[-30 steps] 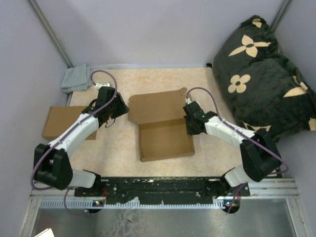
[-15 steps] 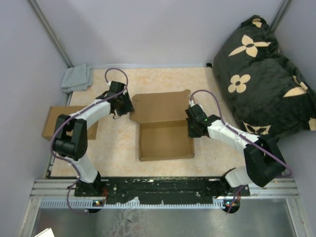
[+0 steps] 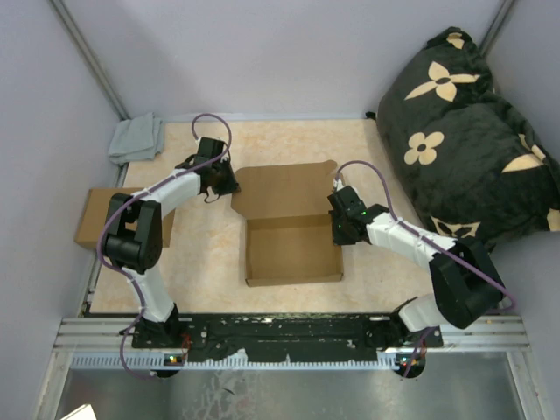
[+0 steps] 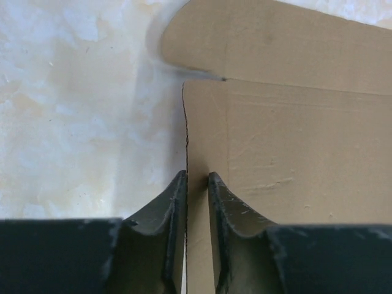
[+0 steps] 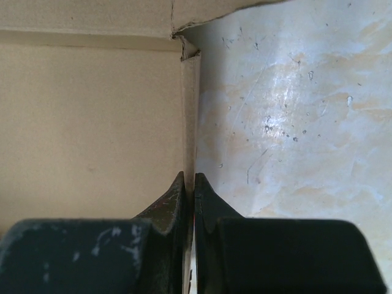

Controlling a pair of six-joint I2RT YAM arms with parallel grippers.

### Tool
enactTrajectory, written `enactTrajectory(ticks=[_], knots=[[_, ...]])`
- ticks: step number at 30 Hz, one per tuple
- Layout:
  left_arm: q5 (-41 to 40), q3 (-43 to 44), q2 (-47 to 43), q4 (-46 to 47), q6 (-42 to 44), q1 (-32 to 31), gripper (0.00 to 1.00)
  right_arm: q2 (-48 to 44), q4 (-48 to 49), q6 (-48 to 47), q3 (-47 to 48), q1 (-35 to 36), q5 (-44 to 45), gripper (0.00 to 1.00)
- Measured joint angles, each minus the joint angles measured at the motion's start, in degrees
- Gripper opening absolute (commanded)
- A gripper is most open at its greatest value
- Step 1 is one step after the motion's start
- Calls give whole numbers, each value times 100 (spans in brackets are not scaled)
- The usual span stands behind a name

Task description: Fold the paper box

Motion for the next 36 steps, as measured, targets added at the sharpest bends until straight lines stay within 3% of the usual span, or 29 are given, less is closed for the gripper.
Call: enactTrajectory(ticks=[2,4,7,12,14,16,17,18,24,29,36], knots=[[50,0,0,37,-11,0,0,70,31,-4,0,0,-17,1],[214,0,-22,181,26,0,0,157,81,-11,0,0,-28,6],[345,-28,-120,317,133,-17,0,205,181,-26,11,0,-72,22],[256,-684,-664,758,457,-116,0,350,-11,20,129,0,-155,35],[188,-1091,-1047,1005,601,-188,0,350,-258,22,350,0,-122,50],[118,-1482,-1453,1309,765,-260,0,350,-531,-4,734,0,-59,55],[76,-1646,-1628,1451,824,-291,0,350,-654,-44,960,0,-2,66],[4,-1884,-1864,1681,929,-334,0,350,-776,-79,1187,0,28,68],[-136,-3130,-3047,2973,1182,-470,0,350,-1169,-417,2284,-227,160,67],[-85,-4120,-4030,4072,1279,-505,0,372,-1246,-789,2645,-999,-173,65],[76,-4538,-4590,4962,1390,-595,0,754,-1335,-1307,2970,-1182,-546,63]])
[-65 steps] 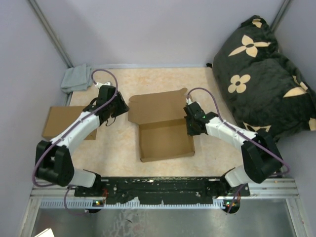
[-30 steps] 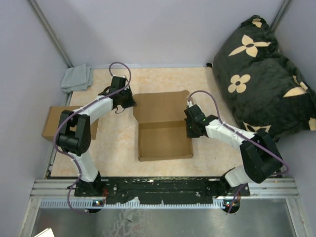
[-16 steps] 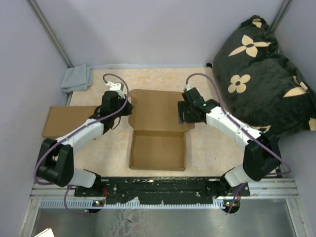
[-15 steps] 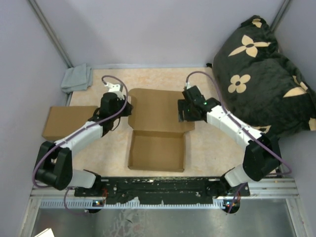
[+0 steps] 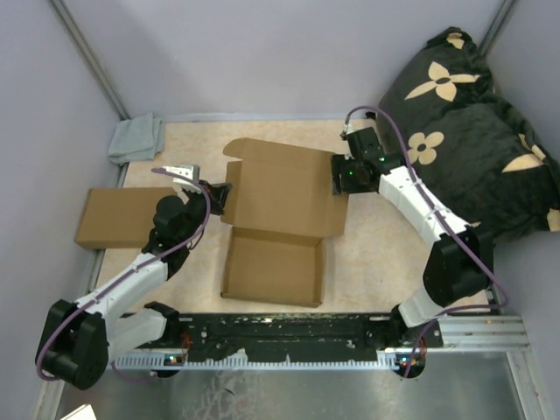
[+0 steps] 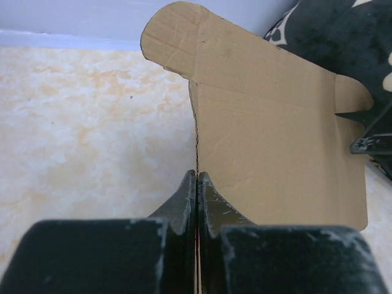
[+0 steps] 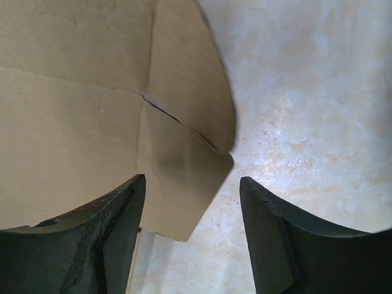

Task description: Fold the paper box

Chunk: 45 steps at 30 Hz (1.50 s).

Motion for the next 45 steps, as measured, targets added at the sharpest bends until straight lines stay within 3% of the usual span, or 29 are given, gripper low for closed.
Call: enactTrajectory(ticks=[7,12,14,29,37,38,41,45], knots=[[94,-136,-46,299,76,-63,0,404,57,-328,61,17,-177,59],[81,-177,-105,345,144,-94,0,525,107,-520,177,15,-221,28],[44,-177,-105,345,175,-94,0,525,122,-570,210,-13,-313,22],[15,-203,-114,472,304,-199,0,527,136,-483,380,-9,-1650,22],[-63,-203,-212,507,476,-256,0,1248,-181,-437,1115,-22,-1429,2],[-76,-203,-212,498,483,-264,3,1292,-205,-420,1150,-22,-1379,1],[-138,-164,-203,409,514,-308,28,1281,-240,-326,1167,-9,-1123,0],[-315,101,-155,31,562,-352,50,986,127,-330,962,96,-634,0]])
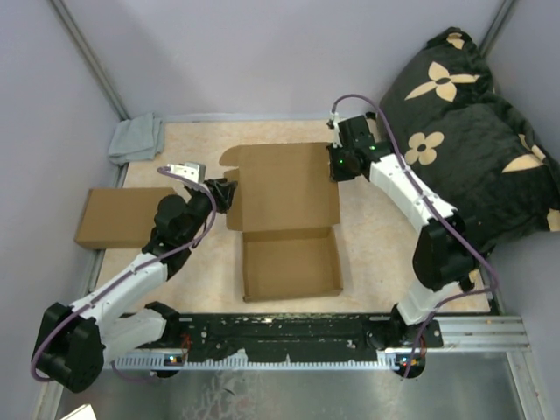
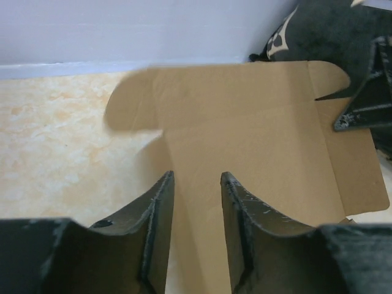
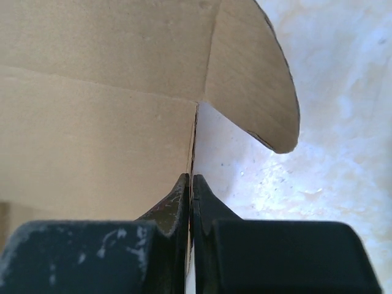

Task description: Fold the paper box

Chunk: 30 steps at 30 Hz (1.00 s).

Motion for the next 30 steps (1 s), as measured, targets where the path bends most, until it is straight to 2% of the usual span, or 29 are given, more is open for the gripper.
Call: enactTrajectory(ticks=[3,6,10,15,21,30], knots=[[-238,334,13,-358,50,-9,58,-614,446,-219,-439,155,380,0],[-481,748,15,-785,101,-9,62,-1329,997,-496,-885,313,590,0],[-826,1506,59,-1580,313,-9,62,-2186,1952,-863,-1626,385,621,0],[-960,2371,341,-2444,614,-9,61,-3182,3202,-1196,-2988,385,557,0],[-629,3272,1054,-3635,774,-9,58,-3357,3755,-1300,-3543,385,538,0],[-238,3311,1449,-4634,807,-9,61,-3410,4030,-1309,-3746,385,481,0]])
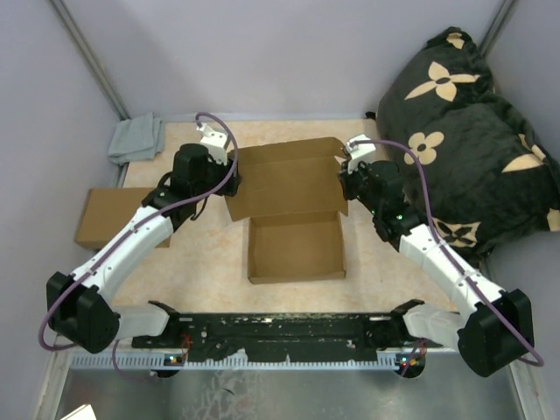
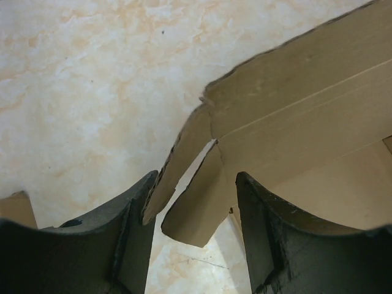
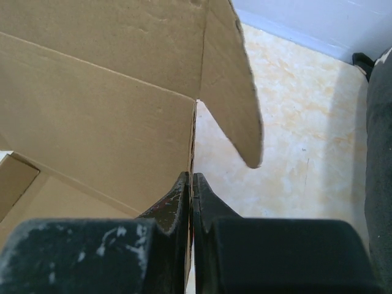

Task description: Fold the paper box

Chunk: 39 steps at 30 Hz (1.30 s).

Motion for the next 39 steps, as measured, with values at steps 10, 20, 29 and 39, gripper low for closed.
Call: enactTrajectory(ticks=[10,20,29,39], knots=[[-210,96,52,-273,111,0,50,-192,-26,7,-76,0,-31,0],[376,302,133,-481,59,0,12,-155,-280,210,-44,0,-70,10],[846,538,131,-586,-81,2,0,671,-1998,623,1322,0,-116,32],[949,-334,-726,101,162,0,0,1224,-3322,647,2527,0,223,33]])
